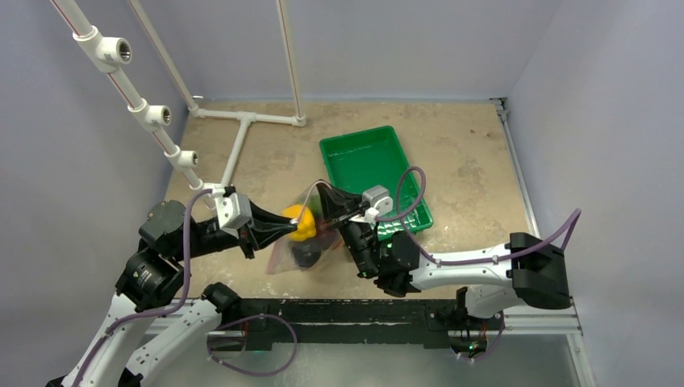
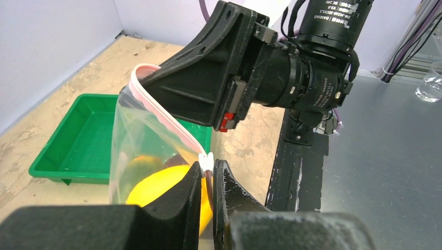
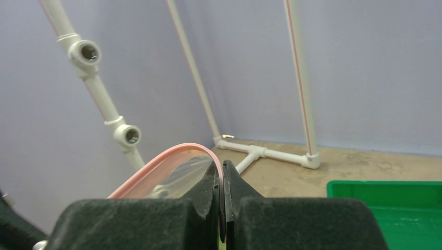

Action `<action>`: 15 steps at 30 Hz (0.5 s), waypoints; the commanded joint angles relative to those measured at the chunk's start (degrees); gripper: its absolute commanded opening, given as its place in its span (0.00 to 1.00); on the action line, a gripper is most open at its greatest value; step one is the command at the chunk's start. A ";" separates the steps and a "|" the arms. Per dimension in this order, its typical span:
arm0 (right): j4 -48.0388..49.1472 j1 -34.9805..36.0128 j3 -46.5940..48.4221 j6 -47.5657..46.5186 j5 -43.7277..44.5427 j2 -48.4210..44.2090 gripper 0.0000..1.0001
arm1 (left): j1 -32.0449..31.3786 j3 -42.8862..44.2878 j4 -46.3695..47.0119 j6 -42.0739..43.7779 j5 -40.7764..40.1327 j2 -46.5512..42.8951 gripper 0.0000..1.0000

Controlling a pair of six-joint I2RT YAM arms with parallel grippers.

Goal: Place the food in the zip-top bag and seal the zipper
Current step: Zip the zipper food storage bag at the center of the board.

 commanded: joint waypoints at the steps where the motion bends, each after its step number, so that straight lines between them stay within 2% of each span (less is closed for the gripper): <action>1: 12.85 -2.36 3.63 -8.62 12.27 1.08 0.00 | -0.94 0.44 -0.05 -3.73 8.75 -2.63 0.00; 15: 28.52 -2.36 8.90 -26.83 13.70 6.98 0.00 | -0.92 1.60 -4.81 -3.49 5.21 -5.00 0.00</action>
